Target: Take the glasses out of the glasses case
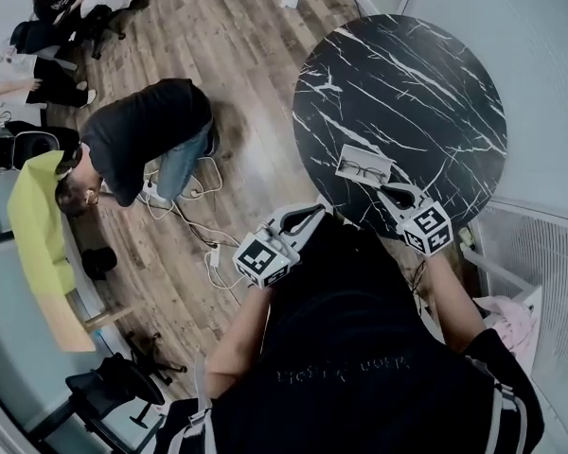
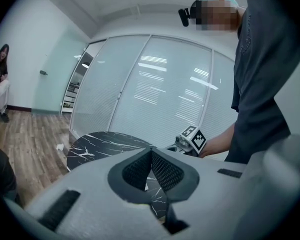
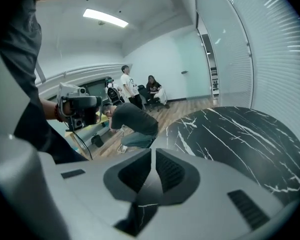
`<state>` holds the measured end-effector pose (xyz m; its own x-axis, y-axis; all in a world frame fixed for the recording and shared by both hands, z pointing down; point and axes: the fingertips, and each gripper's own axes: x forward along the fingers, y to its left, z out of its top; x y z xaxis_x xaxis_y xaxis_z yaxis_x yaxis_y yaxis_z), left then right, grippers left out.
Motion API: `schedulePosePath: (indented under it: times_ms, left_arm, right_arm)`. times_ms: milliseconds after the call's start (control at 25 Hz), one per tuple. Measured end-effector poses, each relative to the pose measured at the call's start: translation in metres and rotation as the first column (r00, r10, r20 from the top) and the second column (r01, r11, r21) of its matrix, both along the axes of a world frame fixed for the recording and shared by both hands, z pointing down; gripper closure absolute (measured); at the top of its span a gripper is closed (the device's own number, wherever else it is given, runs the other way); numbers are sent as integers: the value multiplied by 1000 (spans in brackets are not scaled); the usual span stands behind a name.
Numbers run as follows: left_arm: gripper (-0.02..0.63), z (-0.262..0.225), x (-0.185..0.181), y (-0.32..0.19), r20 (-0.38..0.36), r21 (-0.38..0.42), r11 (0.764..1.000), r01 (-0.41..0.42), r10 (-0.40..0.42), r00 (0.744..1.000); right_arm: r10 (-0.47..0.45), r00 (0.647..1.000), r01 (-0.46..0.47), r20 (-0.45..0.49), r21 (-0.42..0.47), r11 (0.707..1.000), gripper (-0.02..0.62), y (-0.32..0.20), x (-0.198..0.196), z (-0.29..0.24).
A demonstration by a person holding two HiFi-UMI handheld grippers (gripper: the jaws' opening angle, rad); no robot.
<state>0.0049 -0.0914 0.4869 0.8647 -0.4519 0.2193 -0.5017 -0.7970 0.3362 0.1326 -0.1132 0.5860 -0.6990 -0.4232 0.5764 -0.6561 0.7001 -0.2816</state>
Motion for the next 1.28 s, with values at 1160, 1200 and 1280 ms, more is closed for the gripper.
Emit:
schedulePosePath:
  times_ms: [1160, 1200, 1280]
  left_arm:
    - [586, 22, -15, -14, -39, -101, 993, 68, -72, 997]
    - [586, 23, -15, -12, -39, -106, 992, 68, -73, 997]
    - [586, 25, -15, -10, -38, -113, 991, 68, -73, 997]
  right_arm:
    - [-237, 899, 184, -367, -173, 968, 557, -34, -6, 134]
    - [-241, 897, 189, -372, -171, 967, 557, -36, -8, 134]
    - [-266, 885, 218, -382, -165, 962, 557, -39, -12, 134]
